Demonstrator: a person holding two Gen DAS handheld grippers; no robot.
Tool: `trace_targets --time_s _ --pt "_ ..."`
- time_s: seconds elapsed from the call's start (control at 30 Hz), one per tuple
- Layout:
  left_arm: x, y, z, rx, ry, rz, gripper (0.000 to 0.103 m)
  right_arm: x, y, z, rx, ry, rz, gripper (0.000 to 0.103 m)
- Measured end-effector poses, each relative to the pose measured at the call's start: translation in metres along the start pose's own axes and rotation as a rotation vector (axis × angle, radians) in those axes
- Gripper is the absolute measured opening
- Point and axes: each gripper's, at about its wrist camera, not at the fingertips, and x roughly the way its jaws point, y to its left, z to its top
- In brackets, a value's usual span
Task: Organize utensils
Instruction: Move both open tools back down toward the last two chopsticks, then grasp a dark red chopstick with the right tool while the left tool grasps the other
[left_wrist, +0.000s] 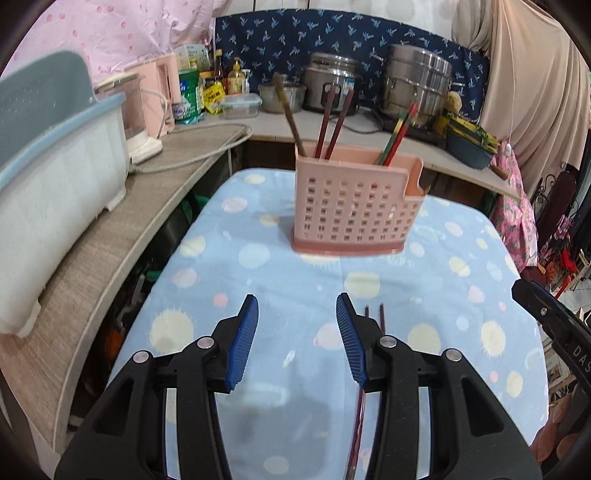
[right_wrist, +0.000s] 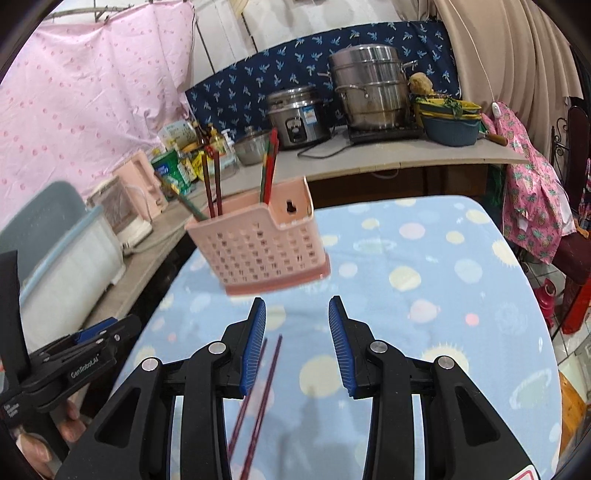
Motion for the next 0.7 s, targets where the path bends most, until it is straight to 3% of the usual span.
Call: trace_targets --time_s 0.43,0.7 --pt "0.014 0.008 -0.081 0.031 0.110 0.052 0.042 0.001 0.008 -0.104 -0.088 0.178 -0.005 0.035" --pt "0.015 0.007 -0.100 0.036 0.138 0.057 0.042 0.006 0.045 -0.147 -0.162 0.241 0.042 0.035"
